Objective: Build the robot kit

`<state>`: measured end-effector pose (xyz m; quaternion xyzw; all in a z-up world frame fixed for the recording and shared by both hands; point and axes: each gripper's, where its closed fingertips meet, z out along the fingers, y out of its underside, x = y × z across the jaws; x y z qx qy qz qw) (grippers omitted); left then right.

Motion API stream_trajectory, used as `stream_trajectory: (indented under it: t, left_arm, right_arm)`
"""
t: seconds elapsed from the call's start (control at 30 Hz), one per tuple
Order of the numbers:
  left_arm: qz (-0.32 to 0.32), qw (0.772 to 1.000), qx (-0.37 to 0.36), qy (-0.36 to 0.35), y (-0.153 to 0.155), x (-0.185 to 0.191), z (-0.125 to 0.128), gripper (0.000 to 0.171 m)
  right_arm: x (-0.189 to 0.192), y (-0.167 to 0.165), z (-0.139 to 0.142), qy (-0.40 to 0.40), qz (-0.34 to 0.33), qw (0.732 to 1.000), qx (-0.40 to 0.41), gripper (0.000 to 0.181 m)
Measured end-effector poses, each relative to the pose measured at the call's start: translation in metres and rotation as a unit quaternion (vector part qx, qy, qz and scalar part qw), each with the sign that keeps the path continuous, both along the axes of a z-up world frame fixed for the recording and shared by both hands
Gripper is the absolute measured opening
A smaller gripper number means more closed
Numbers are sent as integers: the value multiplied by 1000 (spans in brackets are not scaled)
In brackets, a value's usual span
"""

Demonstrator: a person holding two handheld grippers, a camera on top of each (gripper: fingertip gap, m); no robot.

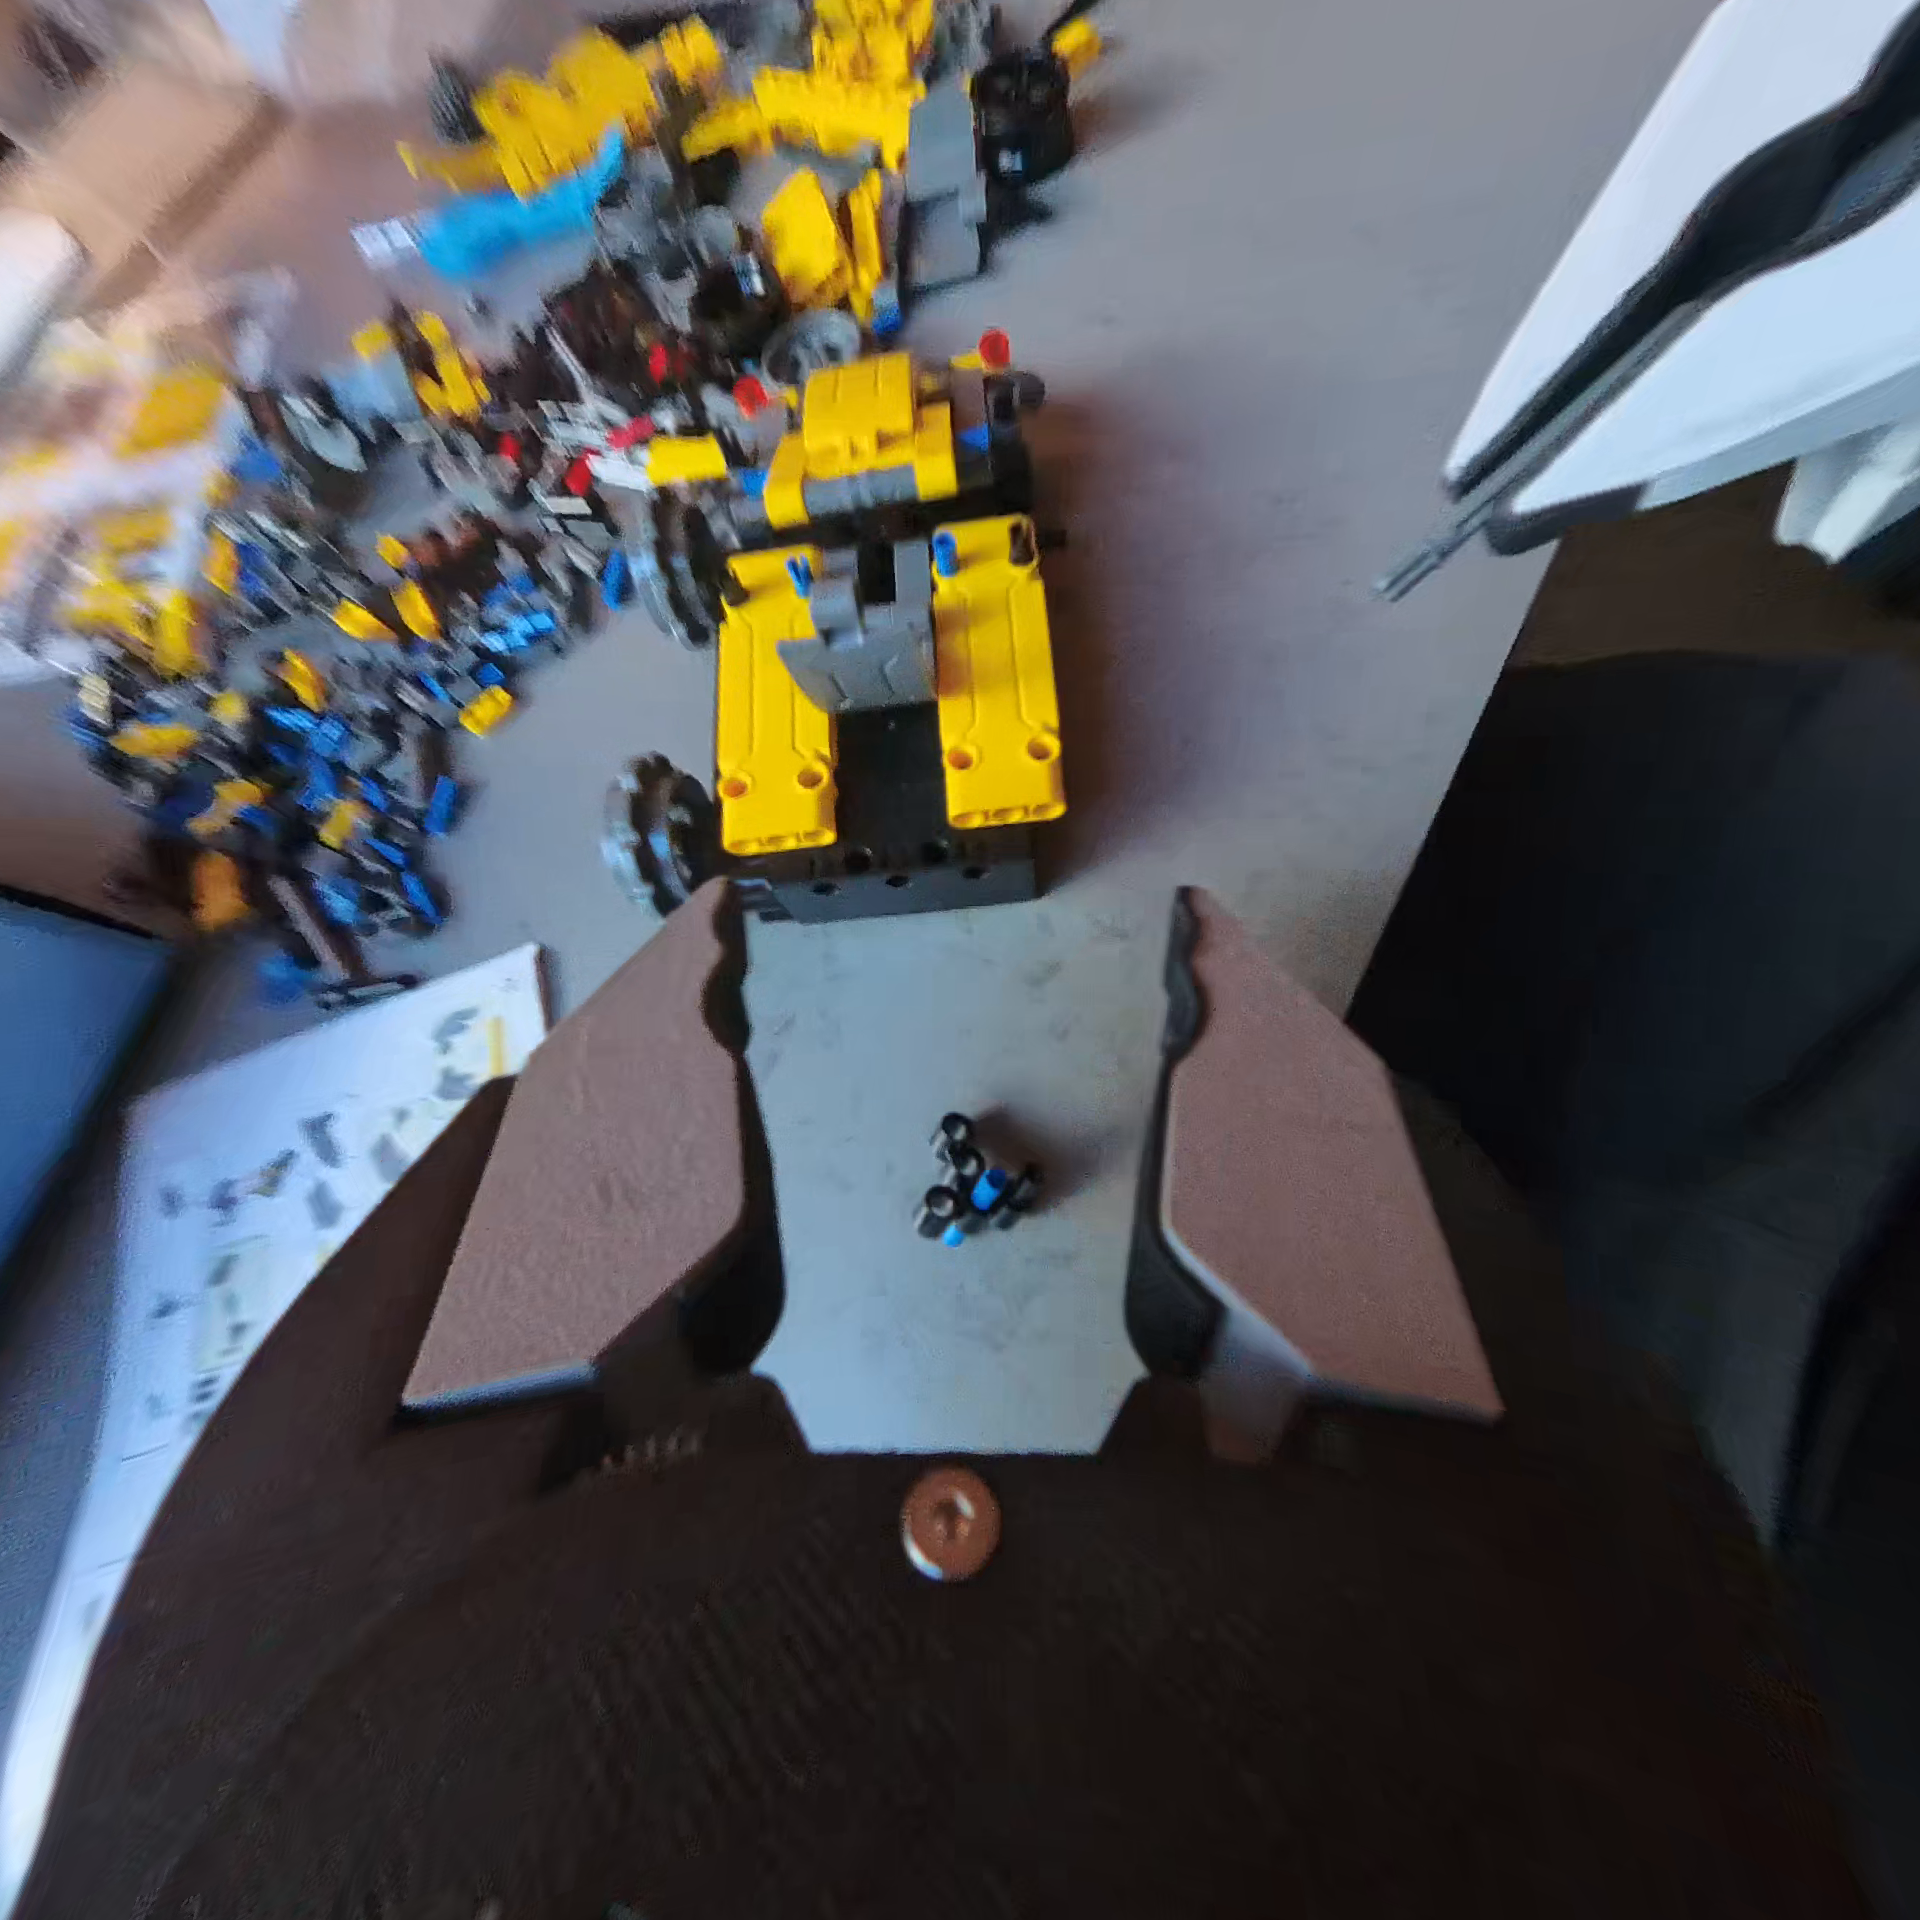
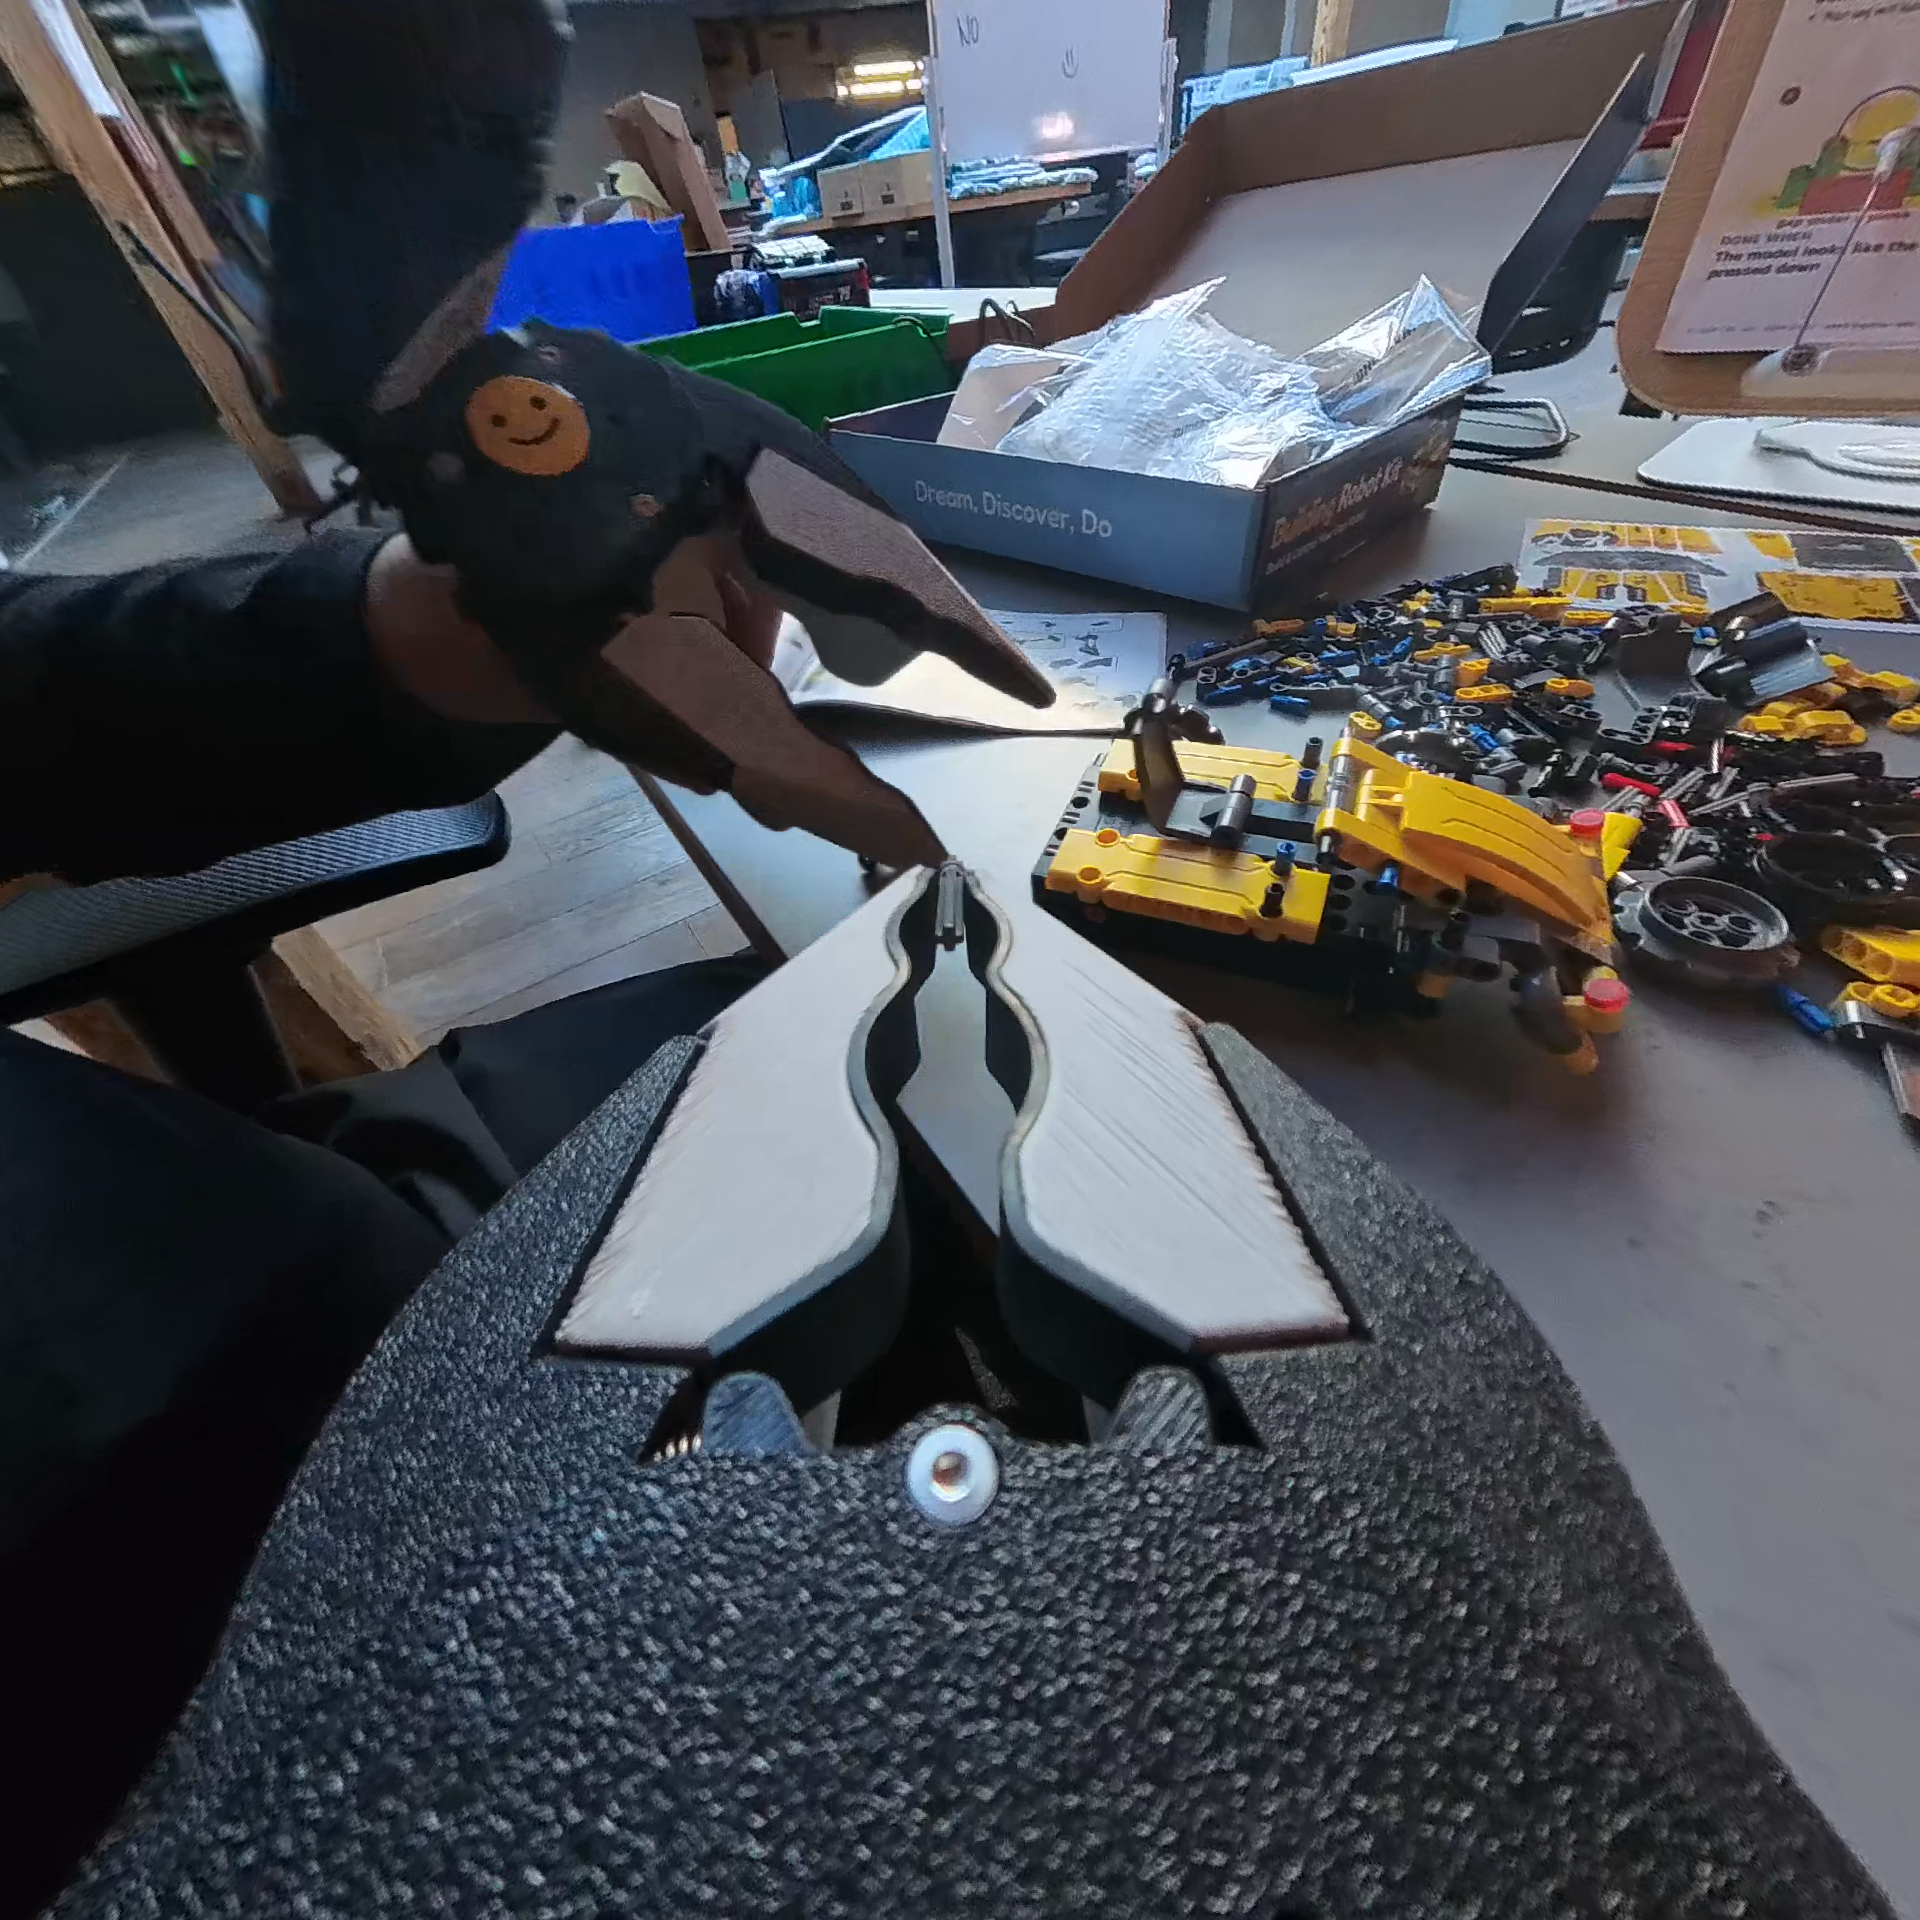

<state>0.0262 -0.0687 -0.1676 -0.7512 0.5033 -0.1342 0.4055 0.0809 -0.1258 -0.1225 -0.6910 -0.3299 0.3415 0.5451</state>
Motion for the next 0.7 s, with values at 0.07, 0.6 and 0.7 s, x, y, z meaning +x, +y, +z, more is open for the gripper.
stream_trajectory:
  t: [0.07,0.6,0.7]
  left_arm:
    - [-3,999,-30,18,3,3,-12,89]
    - [-37,998,6,57,32,23,-24,86]
    - [-35,998,1,55,39,21,-25,80]
  right_arm:
    - [1,5,-2,3,4,1000,-6,4]
    - [9,13,1,31,29,999,-12,4]
    - [8,13,2,32,34,999,-11,4]
